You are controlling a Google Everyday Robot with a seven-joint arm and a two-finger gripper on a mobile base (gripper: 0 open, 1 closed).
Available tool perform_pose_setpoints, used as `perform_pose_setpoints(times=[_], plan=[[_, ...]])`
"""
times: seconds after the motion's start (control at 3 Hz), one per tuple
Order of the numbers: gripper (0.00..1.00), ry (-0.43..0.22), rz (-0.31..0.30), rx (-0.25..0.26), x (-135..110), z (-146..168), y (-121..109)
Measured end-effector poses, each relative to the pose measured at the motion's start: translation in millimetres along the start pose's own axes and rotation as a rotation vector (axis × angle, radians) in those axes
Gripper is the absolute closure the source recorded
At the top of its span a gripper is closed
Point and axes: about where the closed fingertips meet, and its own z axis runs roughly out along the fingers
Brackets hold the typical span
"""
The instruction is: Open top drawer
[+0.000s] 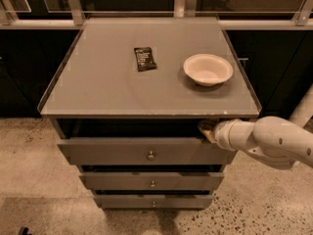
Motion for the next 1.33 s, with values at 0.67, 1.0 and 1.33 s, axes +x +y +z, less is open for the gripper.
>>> perform_pose_setpoints(times=[0.67,1.0,1.33], plan=[[1.0,0.023,0.014,-0.026,7,0,5],[1.0,0.023,0.014,-0.026,6,0,4],[1.0,0.043,0.026,-0.077,15,-4,13]])
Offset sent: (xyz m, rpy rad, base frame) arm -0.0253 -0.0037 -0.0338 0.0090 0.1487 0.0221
